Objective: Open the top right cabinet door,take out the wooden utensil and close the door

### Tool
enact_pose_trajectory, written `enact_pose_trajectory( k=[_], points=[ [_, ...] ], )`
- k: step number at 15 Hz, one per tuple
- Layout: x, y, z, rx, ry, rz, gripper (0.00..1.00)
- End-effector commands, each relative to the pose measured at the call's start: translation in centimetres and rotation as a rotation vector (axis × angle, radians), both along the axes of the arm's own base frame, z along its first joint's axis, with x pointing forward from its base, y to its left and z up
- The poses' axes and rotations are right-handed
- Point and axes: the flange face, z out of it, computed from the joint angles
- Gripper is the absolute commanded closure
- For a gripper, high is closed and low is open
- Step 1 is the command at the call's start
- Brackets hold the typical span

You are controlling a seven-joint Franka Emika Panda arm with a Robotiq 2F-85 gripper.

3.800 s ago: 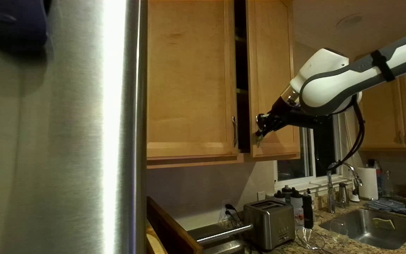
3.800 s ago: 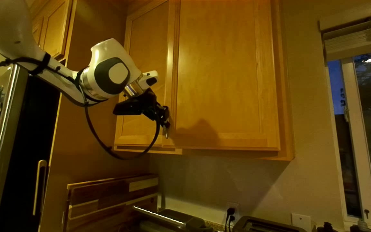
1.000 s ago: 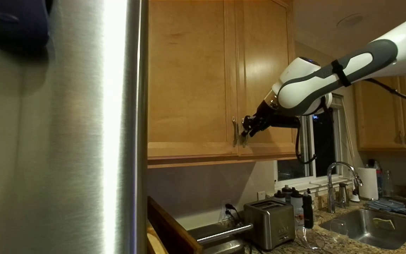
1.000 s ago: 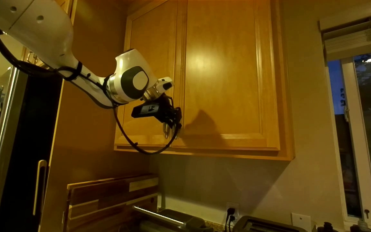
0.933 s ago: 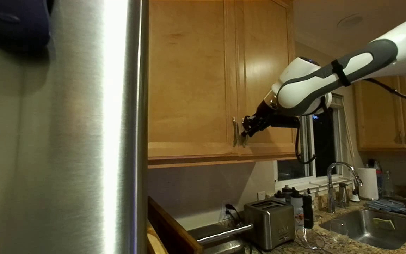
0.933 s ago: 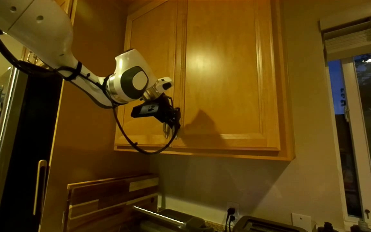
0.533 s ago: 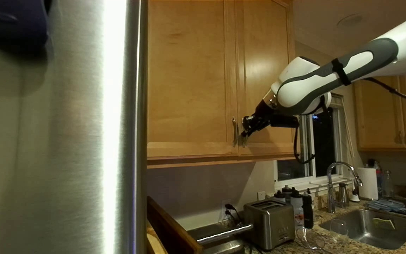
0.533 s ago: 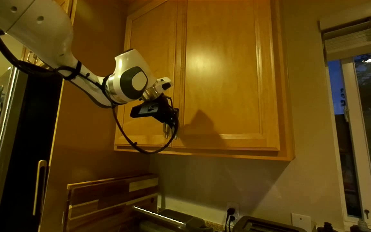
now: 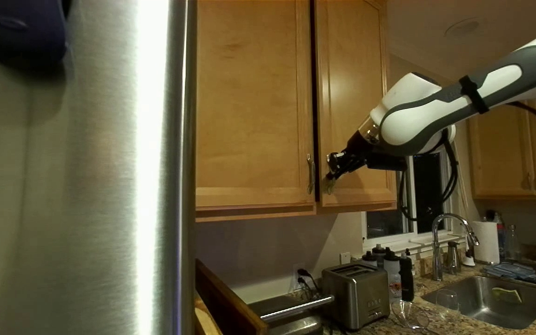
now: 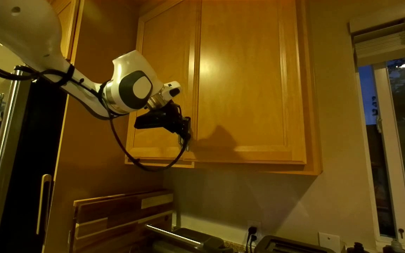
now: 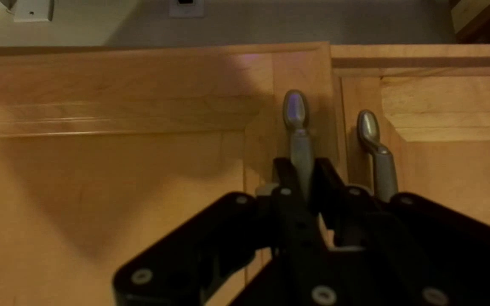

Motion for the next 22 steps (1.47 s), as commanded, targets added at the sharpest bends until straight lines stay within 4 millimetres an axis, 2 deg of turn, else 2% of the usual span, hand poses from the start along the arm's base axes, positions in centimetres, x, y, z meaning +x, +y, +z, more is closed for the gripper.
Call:
enact_pose_trajectory(
  k=[1,6,7,8,13,22],
  points=[
    [-6.7,-3.5,-1.1,0.018,-0.055,-0.149,0.92],
    [-12.6,-4.4,-2.1,0.039,-0.082,-0.225,0.93],
    [-9.1,-0.2,-1.0,0.027,-0.065,-0.095,0.94],
    [-9.9,-0.1,-1.1,0.021,-0.069,-0.097,0.83],
    [-9.2,0.2,-1.0,0.015,-0.064,-0.086,0.84],
    [-9.1,0.2,-1.0,0.015,-0.063,-0.086,0.84]
  ],
)
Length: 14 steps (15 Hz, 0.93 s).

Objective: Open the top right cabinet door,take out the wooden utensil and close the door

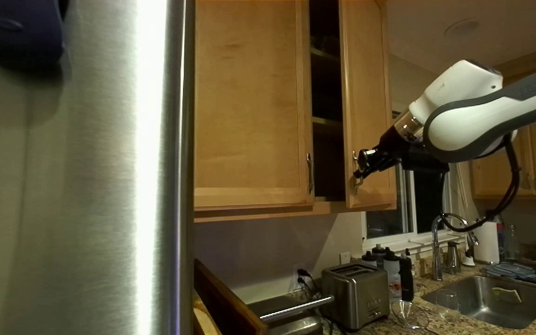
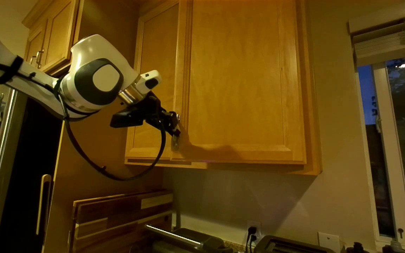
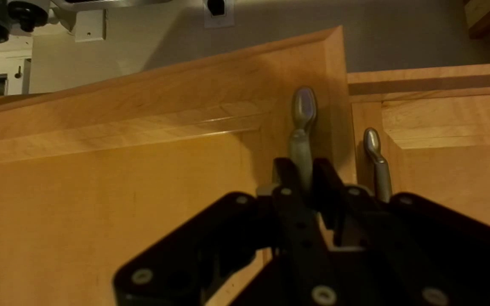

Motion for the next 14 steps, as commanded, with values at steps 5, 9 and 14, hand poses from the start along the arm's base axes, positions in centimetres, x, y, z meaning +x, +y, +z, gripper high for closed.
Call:
enact_pose_trajectory(
  k=[5,9,14],
  points=[
    [-0.1,-0.5,0.1,-0.025,0.003,-0.027,0.96],
    [-1.5,-2.2,-0.6,-0.063,0.022,-0.143,0.96],
    [-3.9,-3.1,-1.6,-0.061,0.029,-0.241,0.96]
  ],
)
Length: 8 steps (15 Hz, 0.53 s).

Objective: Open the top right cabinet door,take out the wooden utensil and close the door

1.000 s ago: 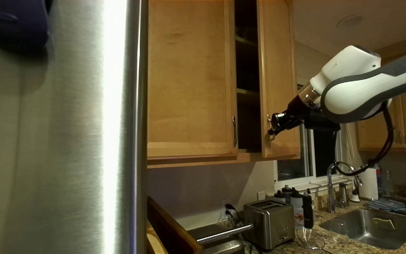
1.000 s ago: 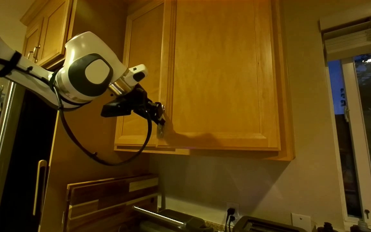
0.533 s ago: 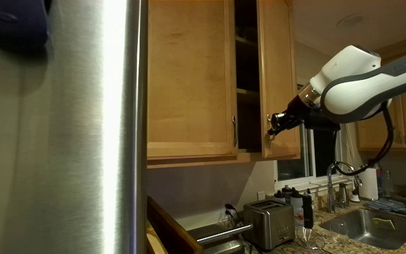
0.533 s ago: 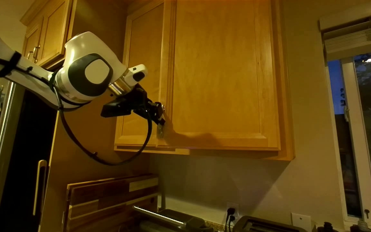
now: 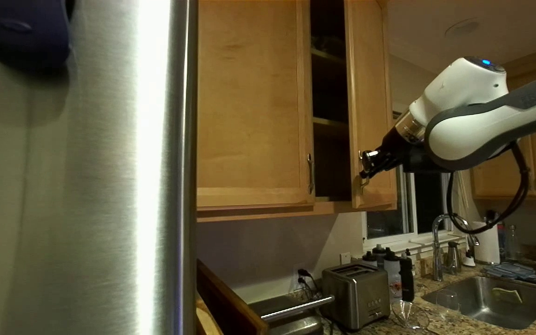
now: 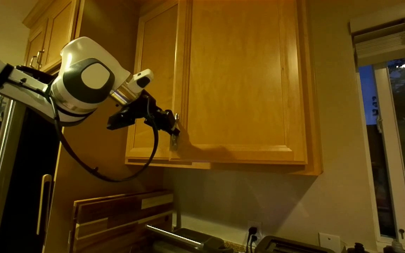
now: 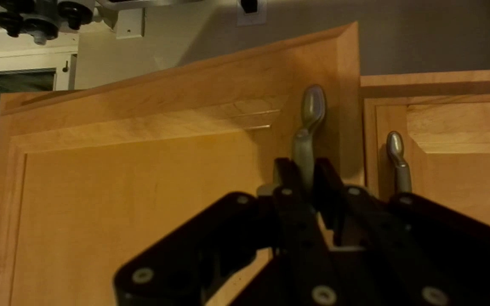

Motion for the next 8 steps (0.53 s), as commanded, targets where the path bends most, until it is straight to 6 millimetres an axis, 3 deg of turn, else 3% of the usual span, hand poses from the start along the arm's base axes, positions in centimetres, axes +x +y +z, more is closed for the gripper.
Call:
enact_pose_trajectory(
  k=[1,8],
  points=[
    [-3.3,-4.2,-1.5,-0.006,0.031,-0.156,0.96],
    [-7.1,-5.4,-1.6,-0.019,0.046,-0.234,0.96]
  ],
)
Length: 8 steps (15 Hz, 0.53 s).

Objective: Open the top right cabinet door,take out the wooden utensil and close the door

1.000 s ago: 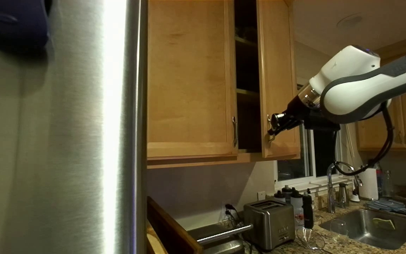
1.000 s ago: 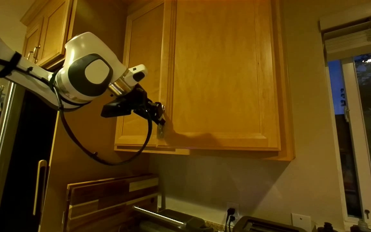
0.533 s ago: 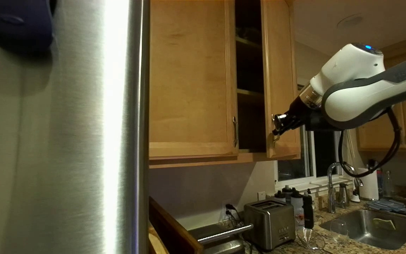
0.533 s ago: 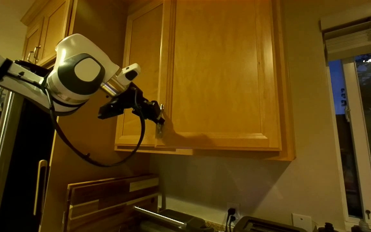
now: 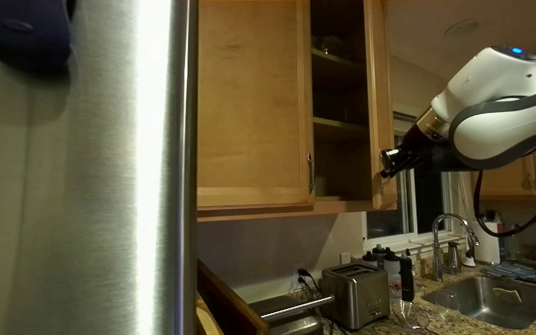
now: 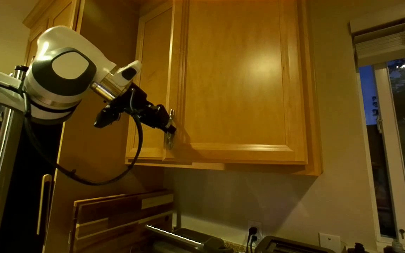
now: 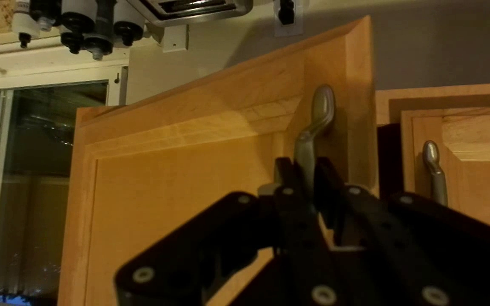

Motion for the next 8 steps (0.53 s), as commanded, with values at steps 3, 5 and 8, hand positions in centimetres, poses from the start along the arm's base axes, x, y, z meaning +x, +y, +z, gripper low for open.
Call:
enact_pose_trajectory(
  k=[3,5,8],
  points=[
    [-4.1,-5.3,-1.6,-0.009,0.047,-0.182,0.96],
    [-5.2,-5.8,-1.8,-0.007,0.050,-0.213,0.96],
    [-6.4,-6.8,-2.0,-0.002,0.065,-0.276,0.96]
  ],
)
